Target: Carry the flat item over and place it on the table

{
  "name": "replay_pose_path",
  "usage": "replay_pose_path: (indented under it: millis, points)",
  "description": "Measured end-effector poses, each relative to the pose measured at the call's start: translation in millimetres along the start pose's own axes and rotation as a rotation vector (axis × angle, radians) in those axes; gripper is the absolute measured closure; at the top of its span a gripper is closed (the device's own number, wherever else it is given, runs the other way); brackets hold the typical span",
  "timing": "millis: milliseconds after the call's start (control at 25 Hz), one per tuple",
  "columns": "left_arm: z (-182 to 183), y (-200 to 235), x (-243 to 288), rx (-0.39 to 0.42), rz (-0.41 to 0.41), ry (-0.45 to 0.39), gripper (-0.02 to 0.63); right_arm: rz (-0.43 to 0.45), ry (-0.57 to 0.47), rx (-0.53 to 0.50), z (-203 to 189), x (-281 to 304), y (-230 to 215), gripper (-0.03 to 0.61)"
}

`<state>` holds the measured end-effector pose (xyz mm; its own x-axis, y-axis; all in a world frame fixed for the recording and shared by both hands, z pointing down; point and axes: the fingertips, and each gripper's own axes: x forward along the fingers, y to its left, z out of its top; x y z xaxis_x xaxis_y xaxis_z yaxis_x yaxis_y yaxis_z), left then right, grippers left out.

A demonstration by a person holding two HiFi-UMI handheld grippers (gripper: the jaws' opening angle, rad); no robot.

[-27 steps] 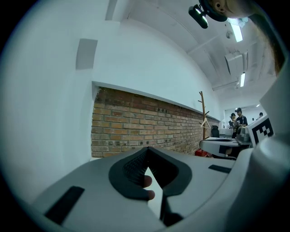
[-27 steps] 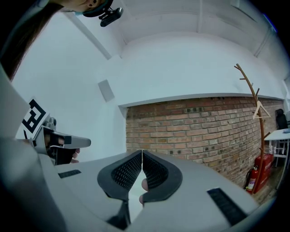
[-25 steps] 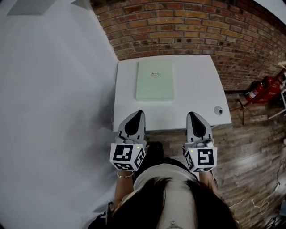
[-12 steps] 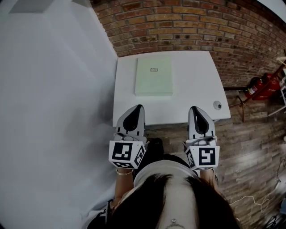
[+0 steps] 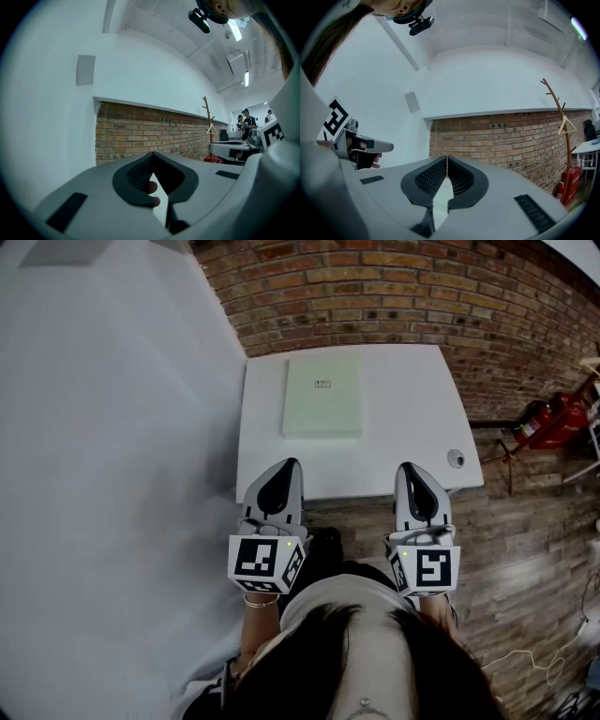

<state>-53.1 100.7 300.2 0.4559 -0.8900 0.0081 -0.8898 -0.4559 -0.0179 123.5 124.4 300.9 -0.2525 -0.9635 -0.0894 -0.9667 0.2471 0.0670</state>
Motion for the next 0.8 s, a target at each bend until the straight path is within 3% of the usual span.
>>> replay_pose_path:
  millis: [800]
  points:
    - [-7.2,0.9,13.7,-0.020,-0.012,0.020,0.603,-0.004,0.019,-0.009,-8.2,11.3,-5.2,0.537]
